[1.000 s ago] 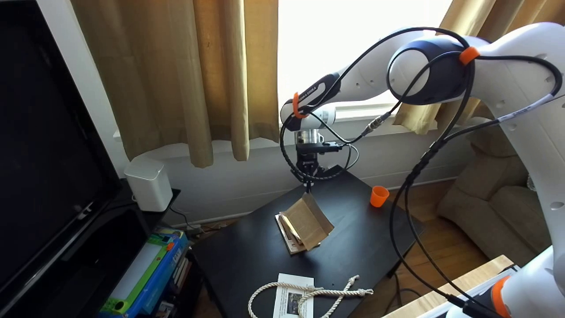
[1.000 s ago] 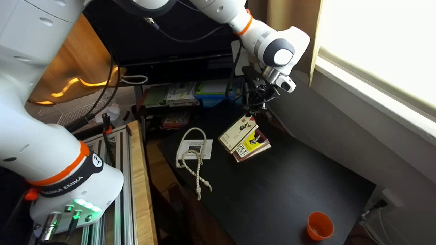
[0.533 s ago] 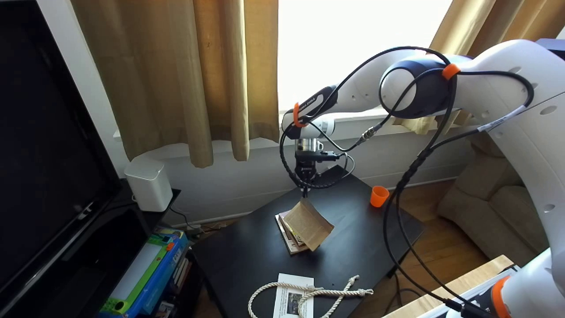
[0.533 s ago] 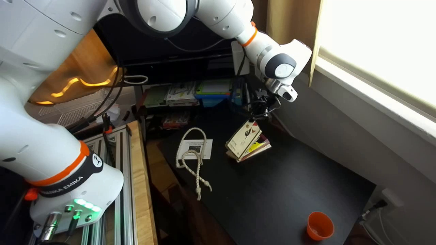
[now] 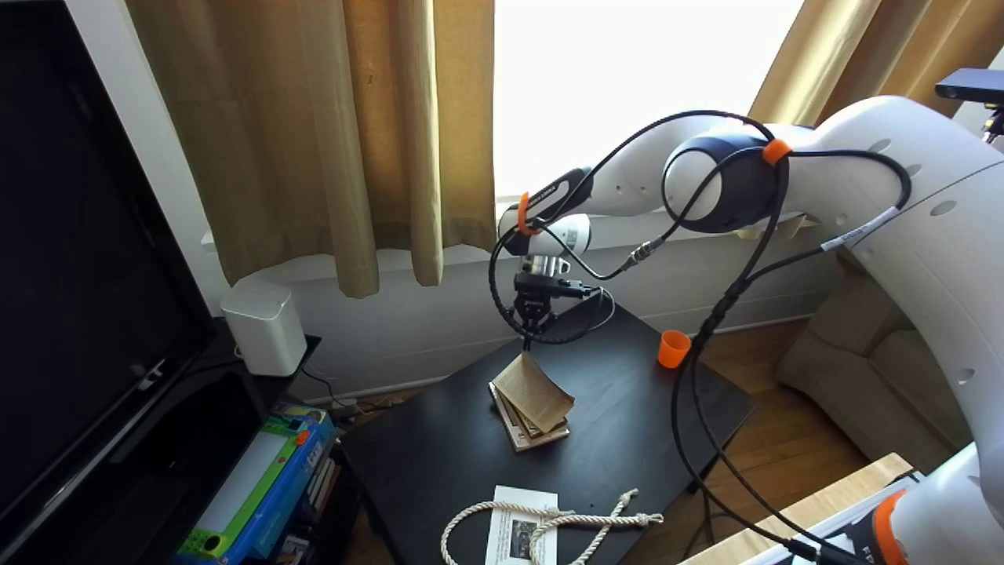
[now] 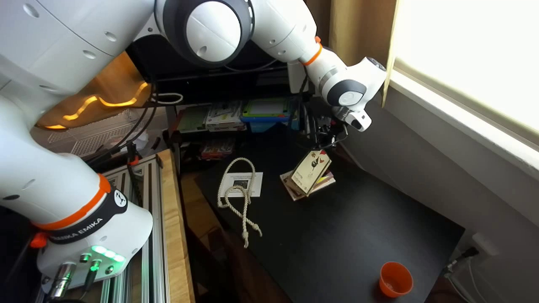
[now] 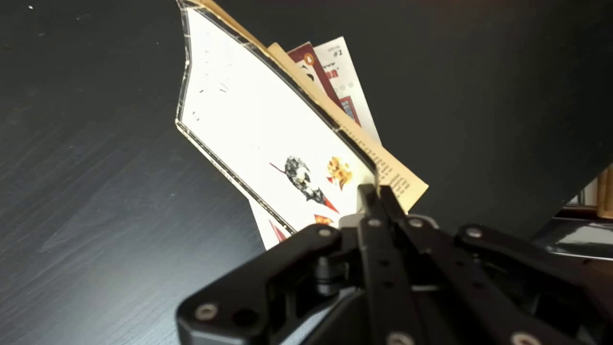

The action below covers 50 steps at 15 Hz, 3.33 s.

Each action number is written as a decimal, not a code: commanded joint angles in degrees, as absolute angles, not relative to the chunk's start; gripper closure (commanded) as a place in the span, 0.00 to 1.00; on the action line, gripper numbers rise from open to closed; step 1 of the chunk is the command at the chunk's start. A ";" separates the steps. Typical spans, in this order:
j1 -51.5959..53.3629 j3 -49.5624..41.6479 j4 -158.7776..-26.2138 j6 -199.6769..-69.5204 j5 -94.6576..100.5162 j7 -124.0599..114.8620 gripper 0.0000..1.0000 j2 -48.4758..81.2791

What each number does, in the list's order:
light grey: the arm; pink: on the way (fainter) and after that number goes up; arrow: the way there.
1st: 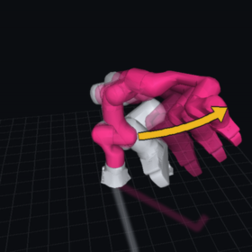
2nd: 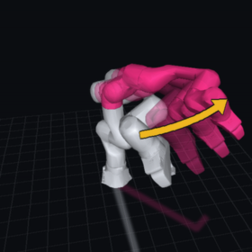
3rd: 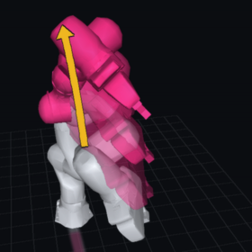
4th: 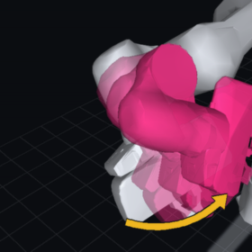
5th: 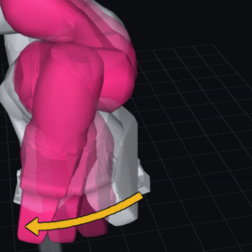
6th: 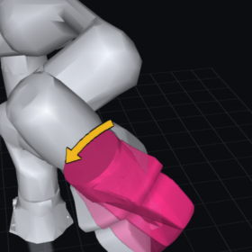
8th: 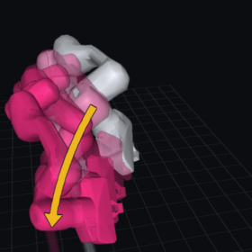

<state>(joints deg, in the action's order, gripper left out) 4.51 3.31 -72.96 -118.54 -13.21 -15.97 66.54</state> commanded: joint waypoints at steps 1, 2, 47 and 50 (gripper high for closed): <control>4.45 3.81 -69.30 -120.89 -15.94 -20.22 1.00 70.15; 4.65 3.69 -68.98 -121.68 -16.43 -21.69 1.00 70.69; 6.47 3.76 -91.12 -134.72 -10.32 -11.43 0.00 50.30; 6.45 4.61 -94.91 -133.06 -9.81 -8.05 0.00 47.53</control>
<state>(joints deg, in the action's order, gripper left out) 6.57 3.76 -87.97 -132.60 -11.11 -11.38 51.99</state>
